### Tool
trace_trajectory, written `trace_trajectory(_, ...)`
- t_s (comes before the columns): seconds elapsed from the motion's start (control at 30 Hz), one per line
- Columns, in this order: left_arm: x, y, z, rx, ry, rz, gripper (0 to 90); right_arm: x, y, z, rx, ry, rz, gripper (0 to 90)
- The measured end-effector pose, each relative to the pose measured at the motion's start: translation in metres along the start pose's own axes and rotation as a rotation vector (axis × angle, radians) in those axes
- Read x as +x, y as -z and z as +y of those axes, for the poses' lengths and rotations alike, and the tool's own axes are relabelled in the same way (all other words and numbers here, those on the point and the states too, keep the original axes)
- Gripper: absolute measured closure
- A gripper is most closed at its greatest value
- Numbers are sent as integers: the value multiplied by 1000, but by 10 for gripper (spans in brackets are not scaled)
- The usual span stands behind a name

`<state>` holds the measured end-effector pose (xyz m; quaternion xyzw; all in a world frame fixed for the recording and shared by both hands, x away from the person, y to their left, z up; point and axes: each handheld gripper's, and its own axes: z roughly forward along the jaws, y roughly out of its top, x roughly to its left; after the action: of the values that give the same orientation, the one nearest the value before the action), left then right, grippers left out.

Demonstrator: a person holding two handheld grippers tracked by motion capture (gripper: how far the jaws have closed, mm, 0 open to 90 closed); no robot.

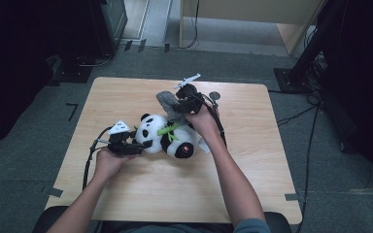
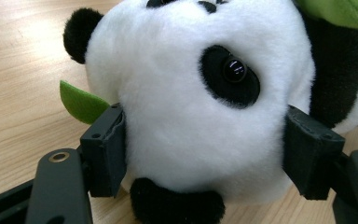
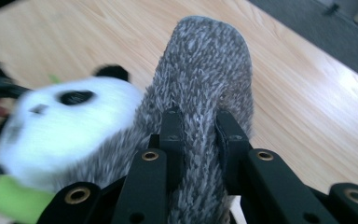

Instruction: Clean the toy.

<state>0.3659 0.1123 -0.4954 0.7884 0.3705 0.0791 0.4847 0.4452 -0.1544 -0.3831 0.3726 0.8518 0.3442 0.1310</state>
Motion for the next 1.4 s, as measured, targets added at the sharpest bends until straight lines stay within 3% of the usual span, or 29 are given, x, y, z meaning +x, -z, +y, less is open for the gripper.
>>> trace_trajectory(0.17,2,0,0,-18,27,-14,257,27,17,10,-79,35,92,766)
trace_trajectory(0.3,3,0,1,-30,52,-24,257,56,18,13,-95,102,132,765)
trace_trajectory(0.43,5,0,1,-42,74,-32,258,79,4,10,-59,150,153,763)
trace_trajectory(0.57,5,-1,2,-57,88,-29,259,97,-18,2,20,191,183,763)
trace_trajectory(0.63,5,-2,1,-46,87,-21,261,105,-29,-3,65,239,153,763)
trace_trajectory(0.67,5,-3,1,-42,88,-16,263,106,-32,-6,62,255,145,763)
trace_trajectory(0.87,2,-5,7,-17,78,12,273,105,-31,-7,59,344,71,766)
trace_trajectory(1.03,1,-7,9,-7,63,24,276,96,-29,-5,59,326,68,769)
trace_trajectory(1.13,1,-7,9,-3,57,27,277,88,-27,-5,44,298,66,769)
trace_trajectory(1.23,1,-7,9,1,44,31,277,78,-22,-4,24,267,29,767)
trace_trajectory(1.3,0,-7,8,1,36,30,277,66,-19,-5,29,222,-3,770)
trace_trajectory(1.4,0,-7,8,1,30,32,275,46,-21,-9,32,132,55,770)
